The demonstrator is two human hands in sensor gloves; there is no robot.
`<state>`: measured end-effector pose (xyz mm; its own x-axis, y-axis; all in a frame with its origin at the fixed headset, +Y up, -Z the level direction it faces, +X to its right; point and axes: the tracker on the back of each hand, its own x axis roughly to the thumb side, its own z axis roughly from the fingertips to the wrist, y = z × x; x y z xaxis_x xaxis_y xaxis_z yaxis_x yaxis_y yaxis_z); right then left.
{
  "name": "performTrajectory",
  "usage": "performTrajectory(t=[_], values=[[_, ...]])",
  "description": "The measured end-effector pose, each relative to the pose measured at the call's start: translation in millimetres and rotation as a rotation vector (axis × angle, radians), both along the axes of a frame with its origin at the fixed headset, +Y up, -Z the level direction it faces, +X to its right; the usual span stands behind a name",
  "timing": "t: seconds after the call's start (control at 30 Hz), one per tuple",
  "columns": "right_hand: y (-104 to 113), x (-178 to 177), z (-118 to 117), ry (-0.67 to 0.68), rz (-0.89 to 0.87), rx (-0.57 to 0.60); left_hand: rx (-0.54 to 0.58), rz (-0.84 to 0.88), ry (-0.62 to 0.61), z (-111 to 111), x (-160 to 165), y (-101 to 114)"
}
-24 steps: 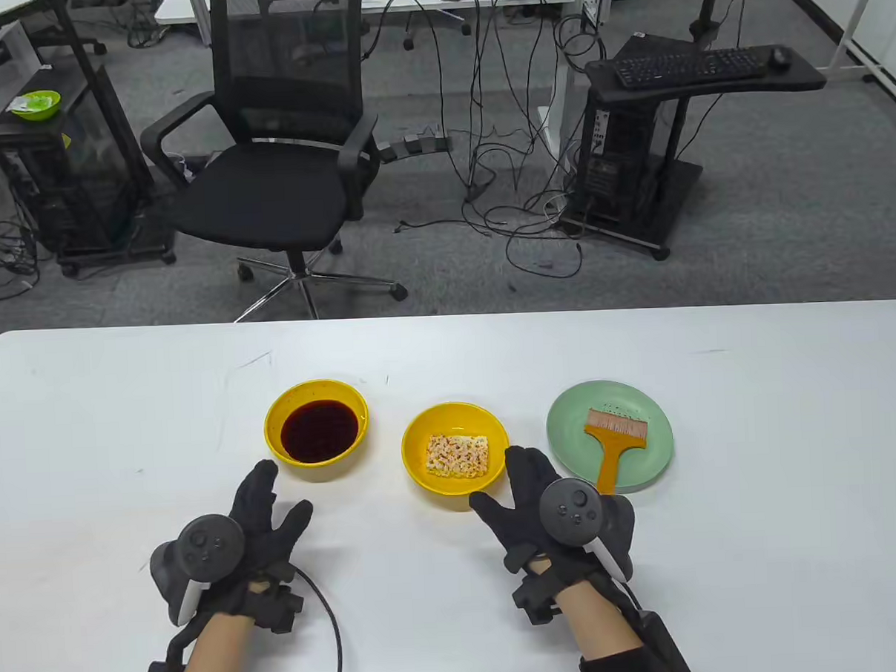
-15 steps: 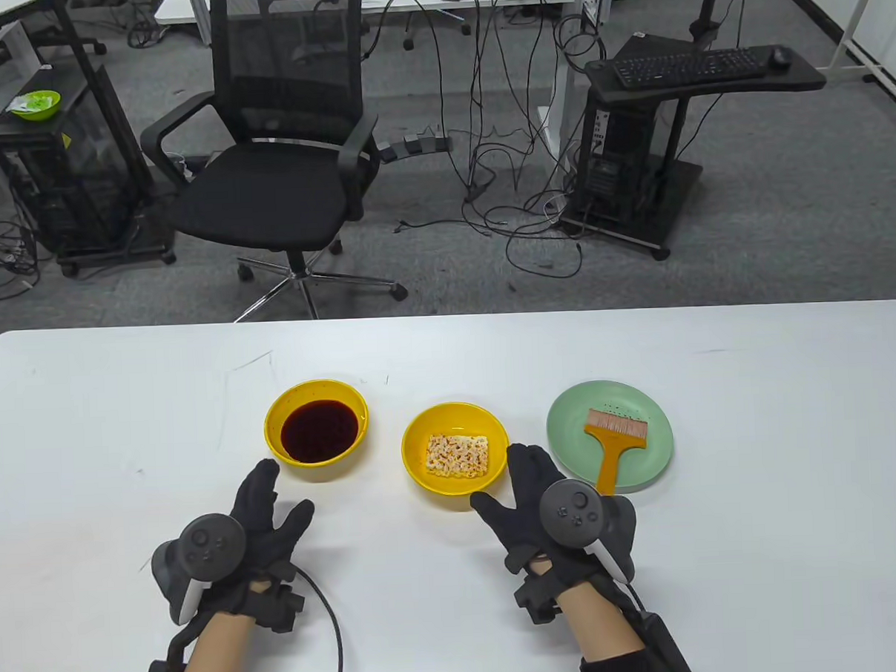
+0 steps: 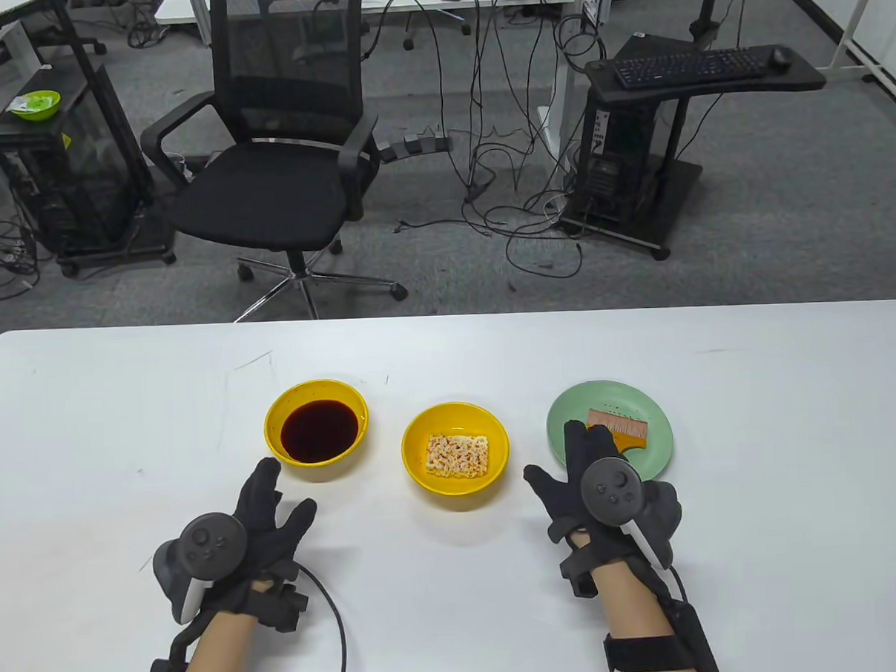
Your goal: Dip brush into soy sauce and glaze onto rice cake
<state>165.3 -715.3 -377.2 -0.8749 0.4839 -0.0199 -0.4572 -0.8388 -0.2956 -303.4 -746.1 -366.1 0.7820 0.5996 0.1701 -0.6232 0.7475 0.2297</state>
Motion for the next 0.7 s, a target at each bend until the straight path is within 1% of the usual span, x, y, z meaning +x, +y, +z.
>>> performTrajectory(t=[0.27,0.37,0.43,0.5,0.57,0.63,0.7], values=[[-11,19,-5,-0.092,0.120,-0.089,0.001,-0.015,-0.006,2,3,0],[-16,17,-7,-0.105,0.183,-0.154,0.000,-0.016,-0.009,1,3,0],[-22,15,-9,-0.107,0.260,-0.195,-0.002,-0.016,-0.009,2,3,0],[-27,13,-10,-0.101,0.290,-0.247,-0.004,-0.017,-0.010,2,4,0],[-31,11,-12,-0.100,0.307,-0.258,-0.004,-0.024,-0.011,2,4,0],[-36,7,-13,-0.082,0.318,-0.301,-0.004,-0.029,-0.013,2,5,0],[-40,4,-15,-0.083,0.380,-0.316,-0.006,-0.031,-0.015,1,5,-1]])
